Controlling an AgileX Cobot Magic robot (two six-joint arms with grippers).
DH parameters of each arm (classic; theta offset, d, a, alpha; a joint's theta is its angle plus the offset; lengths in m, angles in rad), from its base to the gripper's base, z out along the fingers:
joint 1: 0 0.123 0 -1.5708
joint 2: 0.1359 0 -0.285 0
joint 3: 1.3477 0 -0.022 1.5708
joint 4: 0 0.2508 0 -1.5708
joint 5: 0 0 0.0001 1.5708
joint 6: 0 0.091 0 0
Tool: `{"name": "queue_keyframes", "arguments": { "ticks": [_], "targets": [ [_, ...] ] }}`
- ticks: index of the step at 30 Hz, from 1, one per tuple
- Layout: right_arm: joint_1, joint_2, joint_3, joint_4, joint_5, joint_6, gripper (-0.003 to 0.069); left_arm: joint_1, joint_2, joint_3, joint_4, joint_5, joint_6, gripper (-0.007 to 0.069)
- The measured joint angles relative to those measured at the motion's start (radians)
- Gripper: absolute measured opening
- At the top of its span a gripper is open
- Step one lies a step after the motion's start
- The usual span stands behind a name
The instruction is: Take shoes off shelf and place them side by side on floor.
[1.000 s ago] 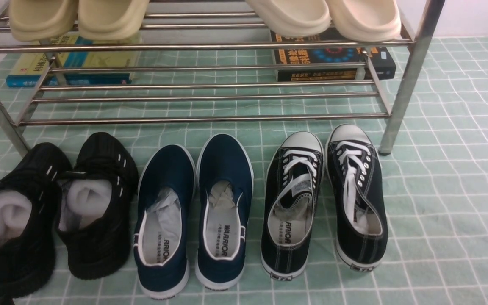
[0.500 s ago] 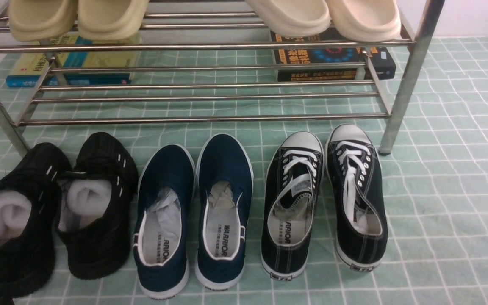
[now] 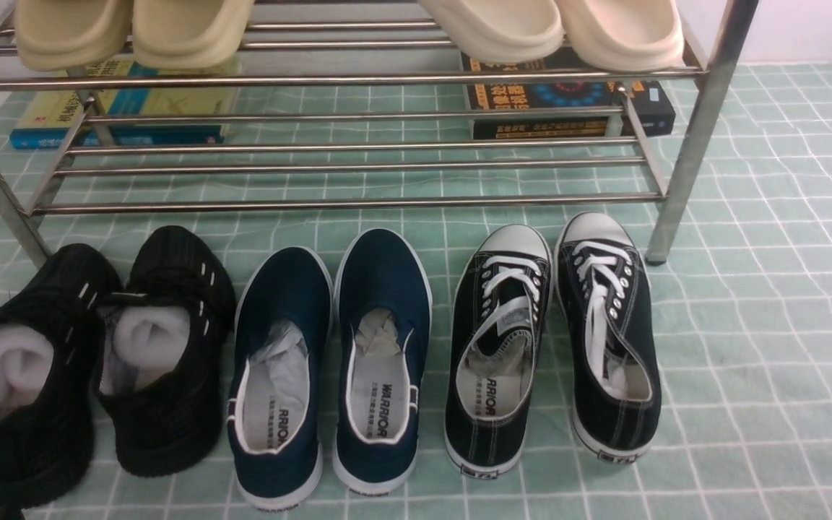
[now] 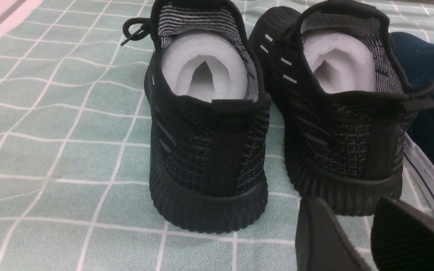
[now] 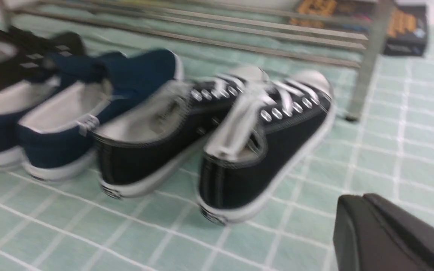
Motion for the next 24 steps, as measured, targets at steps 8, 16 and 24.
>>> {"name": "queue_keyframes", "arguments": {
  "ticks": [8, 16, 24],
  "targets": [
    [-0.206, -0.056, 0.109, -0.051, 0.035, 0.0, 0.0006, 0.0, 0.0, 0.0, 0.0, 0.0, 0.0, 0.0239],
    [-0.254, -0.056, 0.184, -0.053, -0.049, 0.0, 0.0013, 0.0, 0.0, 0.0, 0.0, 0.0, 0.0, 0.0239],
    [-0.281, -0.056, 0.19, -0.053, -0.074, 0.0, 0.002, 0.0, 0.0, 0.0, 0.0, 0.0, 0.0, 0.0239]
  ]
}}
